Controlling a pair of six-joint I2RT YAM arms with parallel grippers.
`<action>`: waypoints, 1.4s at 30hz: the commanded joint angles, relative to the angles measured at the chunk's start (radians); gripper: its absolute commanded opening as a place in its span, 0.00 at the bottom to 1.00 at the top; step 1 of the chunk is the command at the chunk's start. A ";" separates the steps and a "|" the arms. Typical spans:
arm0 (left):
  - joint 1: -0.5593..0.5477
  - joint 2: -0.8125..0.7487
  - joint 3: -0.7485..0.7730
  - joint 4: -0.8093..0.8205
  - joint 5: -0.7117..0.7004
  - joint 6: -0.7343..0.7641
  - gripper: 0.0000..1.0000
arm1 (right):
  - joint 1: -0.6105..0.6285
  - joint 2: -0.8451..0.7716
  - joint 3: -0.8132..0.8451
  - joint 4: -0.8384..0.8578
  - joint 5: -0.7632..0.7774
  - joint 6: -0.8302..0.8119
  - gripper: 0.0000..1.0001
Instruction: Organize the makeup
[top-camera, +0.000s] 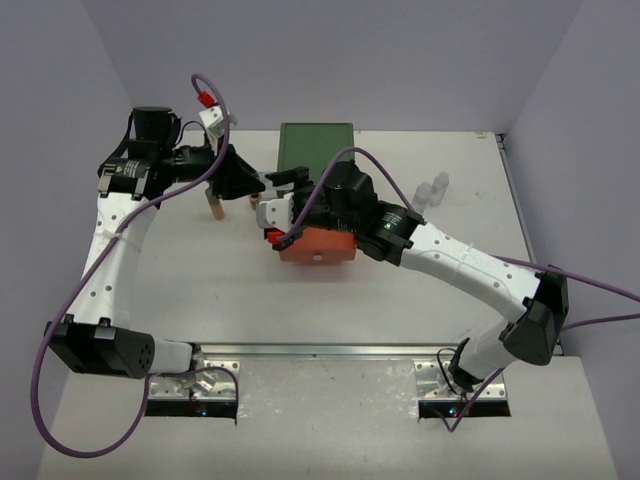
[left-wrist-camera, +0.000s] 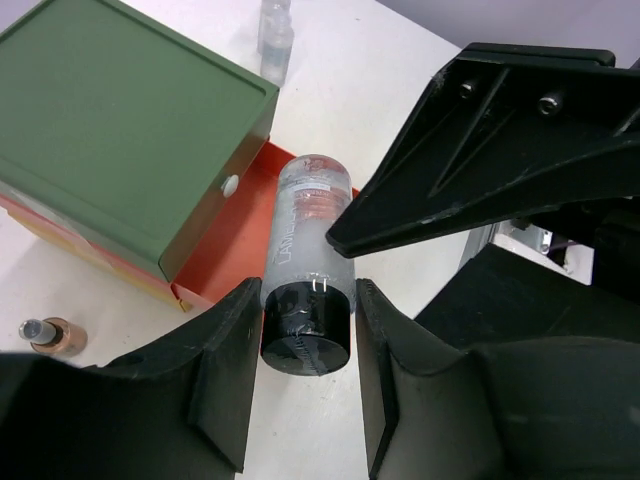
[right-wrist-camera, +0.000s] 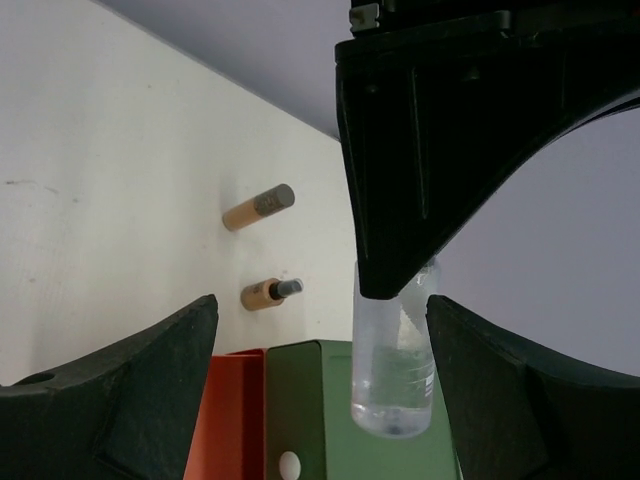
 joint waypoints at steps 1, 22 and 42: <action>-0.008 -0.032 0.006 0.020 0.079 0.011 0.00 | 0.002 0.054 0.044 0.070 0.122 -0.052 0.81; -0.014 -0.094 -0.145 0.041 0.050 -0.033 1.00 | -0.027 -0.061 -0.169 0.082 0.204 0.025 0.00; -0.014 0.059 -0.113 0.294 -0.472 -0.261 1.00 | -0.147 0.065 -0.264 -0.022 0.170 0.075 0.36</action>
